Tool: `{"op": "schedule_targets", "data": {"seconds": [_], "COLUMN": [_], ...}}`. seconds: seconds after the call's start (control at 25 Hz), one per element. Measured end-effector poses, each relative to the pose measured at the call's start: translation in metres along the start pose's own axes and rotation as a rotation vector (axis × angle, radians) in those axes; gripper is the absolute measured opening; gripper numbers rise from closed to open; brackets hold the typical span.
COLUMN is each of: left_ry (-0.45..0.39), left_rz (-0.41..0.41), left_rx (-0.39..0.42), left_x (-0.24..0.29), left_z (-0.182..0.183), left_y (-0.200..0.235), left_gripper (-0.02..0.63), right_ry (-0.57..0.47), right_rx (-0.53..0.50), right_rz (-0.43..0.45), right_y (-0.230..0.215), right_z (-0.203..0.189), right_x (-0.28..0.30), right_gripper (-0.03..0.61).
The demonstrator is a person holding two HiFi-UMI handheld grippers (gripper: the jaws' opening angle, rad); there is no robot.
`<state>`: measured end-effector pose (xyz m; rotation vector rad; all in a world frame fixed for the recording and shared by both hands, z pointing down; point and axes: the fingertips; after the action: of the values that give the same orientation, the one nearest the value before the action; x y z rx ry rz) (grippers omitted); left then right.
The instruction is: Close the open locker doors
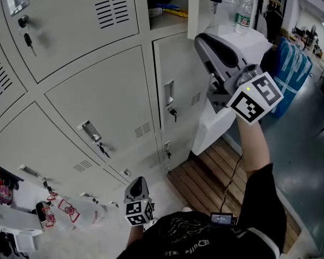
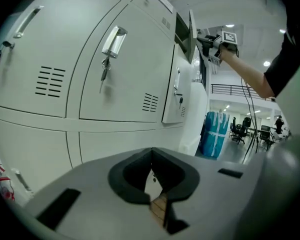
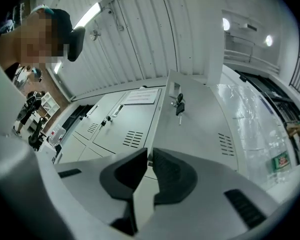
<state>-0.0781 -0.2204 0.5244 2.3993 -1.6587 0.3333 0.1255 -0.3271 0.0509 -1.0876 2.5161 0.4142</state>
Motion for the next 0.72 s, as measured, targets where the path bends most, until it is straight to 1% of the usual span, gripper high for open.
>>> {"op": "schedule_targets", "data": {"seconds": [0.08,0.2,0.32,0.6,0.72], "left_ry": [-0.004,-0.011,-0.012,-0.024,-0.027], "left_rz": [0.014,0.044,0.067,0.126,0.143], "left_rx": [0.000,-0.008,-0.018,-0.027,-0.031], "left_x": [-0.001,-0.001,-0.001,0.000,0.002], "left_z": [0.002,0.003,0.002,0.007,0.008], "left_y": [0.003,0.012,0.018,0.035,0.040], "left_gripper": [0.008,0.008,0.008,0.008,0.008], "right_ry": [0.010,0.022,0.029,0.033,0.050], "right_rx": [0.041,0.130,0.184,0.276,0.269], "right_rz": [0.027,0.073,0.102,0.060,0.026], "right_y": [0.000,0.001,0.000,-0.023,-0.035], "right_z": [-0.005,-0.011,-0.018,-0.030,-0.034], "right_x": [0.010,0.026,0.039,0.068,0.076], "right_gripper": [0.035,0.034,0.031,0.012,0.009]}}
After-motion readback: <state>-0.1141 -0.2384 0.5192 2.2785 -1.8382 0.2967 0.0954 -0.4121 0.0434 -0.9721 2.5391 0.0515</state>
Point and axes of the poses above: the fingertips, and each gripper's own axes: x forward along the fingers, y to its left, z out of its top, and after that the axes turned 8 degrees about x, right-handed
